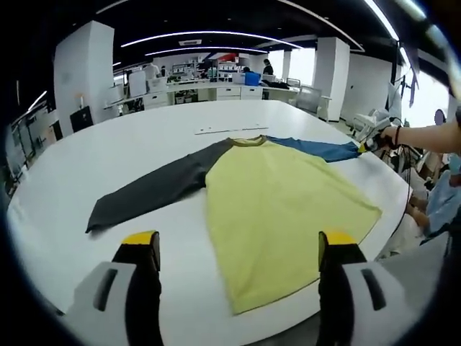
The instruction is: Fold the garment on the visible template until the final outline fits inside the template.
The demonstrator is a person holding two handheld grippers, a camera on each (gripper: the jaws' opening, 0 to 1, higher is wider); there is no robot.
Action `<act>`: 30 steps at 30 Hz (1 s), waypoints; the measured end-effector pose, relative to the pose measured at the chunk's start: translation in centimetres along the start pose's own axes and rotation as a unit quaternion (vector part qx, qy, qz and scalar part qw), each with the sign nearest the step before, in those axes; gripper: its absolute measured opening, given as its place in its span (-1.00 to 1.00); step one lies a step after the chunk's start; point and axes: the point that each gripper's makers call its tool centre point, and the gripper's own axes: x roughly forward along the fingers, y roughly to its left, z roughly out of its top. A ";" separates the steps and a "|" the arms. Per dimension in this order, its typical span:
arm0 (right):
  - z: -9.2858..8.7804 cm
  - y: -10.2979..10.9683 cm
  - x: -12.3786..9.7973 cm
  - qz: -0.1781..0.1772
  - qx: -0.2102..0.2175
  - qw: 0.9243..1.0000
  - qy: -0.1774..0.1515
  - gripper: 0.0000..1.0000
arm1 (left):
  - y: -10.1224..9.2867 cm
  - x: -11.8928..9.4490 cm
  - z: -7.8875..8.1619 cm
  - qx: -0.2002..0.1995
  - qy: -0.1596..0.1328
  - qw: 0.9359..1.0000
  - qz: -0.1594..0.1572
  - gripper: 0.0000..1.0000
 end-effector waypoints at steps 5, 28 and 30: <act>0.3 0.2 -0.3 -0.003 -0.004 1.000 0.000 -1.00 | 0.0 -0.3 0.1 0.006 -0.003 1.000 0.001 0.83; 5.2 7.7 -3.0 0.049 -0.072 0.996 -0.024 -1.00 | 1.2 -1.2 -0.2 0.030 -0.008 0.999 0.007 0.98; 5.7 8.7 -3.0 0.061 -0.085 0.994 -0.025 -1.00 | 1.5 -1.2 -0.3 0.030 -0.008 0.999 0.009 0.98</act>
